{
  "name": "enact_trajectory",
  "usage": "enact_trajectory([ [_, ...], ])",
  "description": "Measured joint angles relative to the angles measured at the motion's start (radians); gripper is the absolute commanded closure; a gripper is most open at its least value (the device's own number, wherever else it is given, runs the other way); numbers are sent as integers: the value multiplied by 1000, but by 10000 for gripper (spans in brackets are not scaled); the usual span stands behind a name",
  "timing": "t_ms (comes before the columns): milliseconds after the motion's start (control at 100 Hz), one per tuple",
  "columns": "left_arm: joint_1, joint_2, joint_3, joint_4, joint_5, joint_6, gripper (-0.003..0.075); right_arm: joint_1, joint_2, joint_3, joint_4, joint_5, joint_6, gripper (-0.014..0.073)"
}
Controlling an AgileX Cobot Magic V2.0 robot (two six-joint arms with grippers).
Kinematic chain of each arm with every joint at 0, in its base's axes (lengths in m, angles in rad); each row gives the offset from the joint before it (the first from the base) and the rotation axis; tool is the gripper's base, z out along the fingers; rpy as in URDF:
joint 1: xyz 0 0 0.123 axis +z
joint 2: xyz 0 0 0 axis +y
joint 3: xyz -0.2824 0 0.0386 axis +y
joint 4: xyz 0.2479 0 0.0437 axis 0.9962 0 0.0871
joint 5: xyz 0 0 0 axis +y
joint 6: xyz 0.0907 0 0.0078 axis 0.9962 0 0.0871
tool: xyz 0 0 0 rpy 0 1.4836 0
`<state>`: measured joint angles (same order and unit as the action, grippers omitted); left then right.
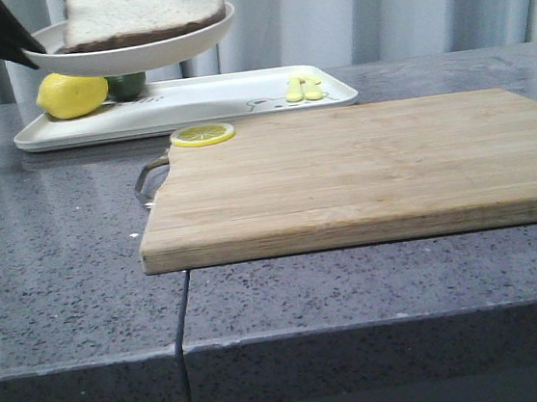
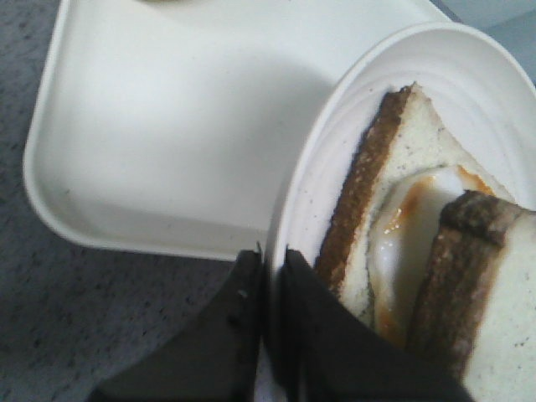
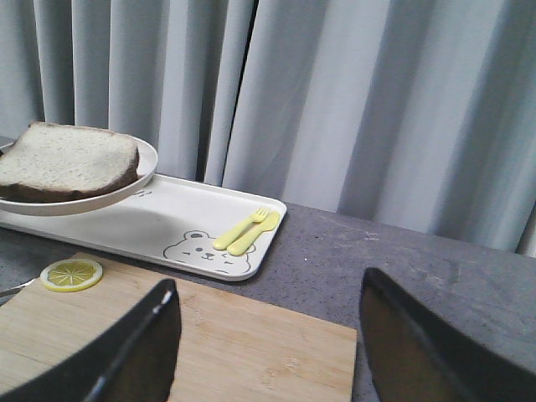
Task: Place bread and move sandwich to tray
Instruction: 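Lift the plate with the left gripper and carry it over the tray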
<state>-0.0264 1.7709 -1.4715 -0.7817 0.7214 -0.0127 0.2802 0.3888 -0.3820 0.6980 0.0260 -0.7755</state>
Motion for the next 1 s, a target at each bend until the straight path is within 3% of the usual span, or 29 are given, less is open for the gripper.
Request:
enact_trajectory([
  [480,-48,354,-418,-21,79,4,739,0,0,0,0,-18,0,123],
  [1000,-21,412,-459,-41,62,4,740,0,0,0,0,-26,0,123],
])
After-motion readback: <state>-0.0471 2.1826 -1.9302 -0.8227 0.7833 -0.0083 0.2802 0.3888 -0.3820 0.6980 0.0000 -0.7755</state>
